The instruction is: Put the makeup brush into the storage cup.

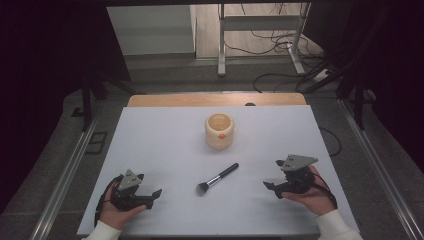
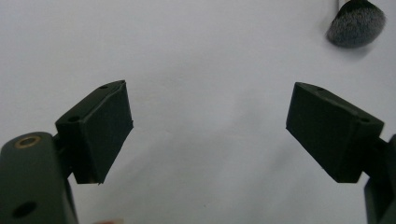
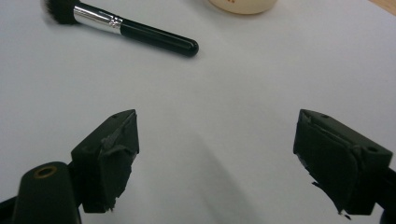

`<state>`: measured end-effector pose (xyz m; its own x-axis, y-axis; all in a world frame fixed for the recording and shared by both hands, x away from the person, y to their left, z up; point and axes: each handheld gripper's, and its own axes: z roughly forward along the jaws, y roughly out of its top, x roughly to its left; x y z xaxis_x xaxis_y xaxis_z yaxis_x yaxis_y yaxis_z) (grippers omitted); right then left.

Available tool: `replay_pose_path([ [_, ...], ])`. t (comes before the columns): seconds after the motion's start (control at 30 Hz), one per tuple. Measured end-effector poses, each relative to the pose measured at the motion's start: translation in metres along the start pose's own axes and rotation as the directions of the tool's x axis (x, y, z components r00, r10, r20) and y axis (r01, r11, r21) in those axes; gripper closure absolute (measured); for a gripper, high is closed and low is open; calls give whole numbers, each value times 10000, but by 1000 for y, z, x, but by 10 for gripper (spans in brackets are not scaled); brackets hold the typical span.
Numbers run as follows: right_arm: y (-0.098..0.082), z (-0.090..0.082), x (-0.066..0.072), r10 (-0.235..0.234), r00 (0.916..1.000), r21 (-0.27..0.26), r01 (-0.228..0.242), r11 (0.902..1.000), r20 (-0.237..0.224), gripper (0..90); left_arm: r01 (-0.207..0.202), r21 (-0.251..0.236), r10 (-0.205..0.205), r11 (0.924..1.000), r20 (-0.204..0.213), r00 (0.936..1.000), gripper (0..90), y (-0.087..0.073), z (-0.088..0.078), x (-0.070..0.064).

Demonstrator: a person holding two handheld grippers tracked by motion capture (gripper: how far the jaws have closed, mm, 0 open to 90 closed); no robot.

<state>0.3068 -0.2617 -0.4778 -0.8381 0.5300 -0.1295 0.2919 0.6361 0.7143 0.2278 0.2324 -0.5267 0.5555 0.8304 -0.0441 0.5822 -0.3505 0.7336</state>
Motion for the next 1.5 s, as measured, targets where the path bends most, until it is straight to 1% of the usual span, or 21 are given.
replay_pose_path([
  [0.13, 8, 4, -2, -228, 9996, 140, 230, 9996, -156, 152, -63, 34, 63, 10000, 4, 10000, 148, -1, 0, -2],
  [0.27, 16, 8, -2, -467, 9984, 184, 473, 9987, -332, 151, -66, -54, 66, 10000, 16, 10000, 148, -1, -3, -3],
  [0.4, 24, 14, -2, -838, 9952, 377, 857, 9956, -503, 153, -85, -93, 86, 9999, 56, 9999, 148, 2, -2, -2],
  [0.53, 32, 17, -2, -1052, 9919, 521, 1091, 9927, -715, 156, -124, -68, 125, 9999, 130, 9998, 148, 5, 2, -1],
  [0.7, 45, 20, -3, -1353, 9888, 473, 1384, 9893, -622, 170, -175, -88, 177, 9998, 156, 9997, 147, 5, 1, -2],
  [0.8, 55, 21, -2, -1546, 9856, 273, 1568, 9873, -687, 178, -216, -115, 218, 9997, 144, 9997, 147, 5, 1, -2],
  [0.87, 62, 23, 1, -1739, 9814, 185, 1759, 9842, -817, 180, -199, -105, 201, 9997, 137, 9997, 147, 4, 0, -1],
  [0.9, 62, 23, 1, -1739, 9814, 185, 1759, 9842, -817, 180, -199, -105, 201, 9997, 137, 9997, 147, 4, 0, -1],
  [0.93, 68, 26, 3, -1962, 9757, 230, 1993, 9797, -973, 178, -205, -141, 207, 9997, 106, 9997, 147, 4, -1, -2],
  [1.03, 74, 32, 3, -2143, 9700, 286, 2188, 9753, -1150, 178, -245, -176, 248, 9995, 116, 9996, 147, 5, -2, -2],
  [1.1, 75, 33, 3, -2143, 9698, 293, 2190, 9753, -1164, 177, -265, -158, 267, 9995, 126, 9996, 148, 5, -2, -3],
  [1.13, 77, 37, 3, -2239, 9669, 395, 2301, 9724, -1225, 176, -265, -147, 266, 9995, 117, 9996, 147, 5, -2, -3],
  [1.17, 78, 38, 4, -2248, 9661, 419, 2317, 9719, -1271, 175, -259, -130, 261, 9996, 103, 9996, 147, 4, -2, -2],
  [1.3, 82, 41, 7, -2465, 9576, 464, 2558, 9656, -1488, 174, -197, -89, 197, 9998, -3, 9998, 147, 3, -3, -2],
  [1.43, 86, 46, 11, -2691, 9472, 459, 2808, 9587, -1743, 172, -192, -80, 191, 9998, -71, 9998, 148, 3, -3, -2],
  [1.5, 87, 49, 13, -2765, 9430, 551, 2909, 9552, -1853, 170, -208, -62, 208, 9998, -88, 9997, 148, 3, -3, -3],
])
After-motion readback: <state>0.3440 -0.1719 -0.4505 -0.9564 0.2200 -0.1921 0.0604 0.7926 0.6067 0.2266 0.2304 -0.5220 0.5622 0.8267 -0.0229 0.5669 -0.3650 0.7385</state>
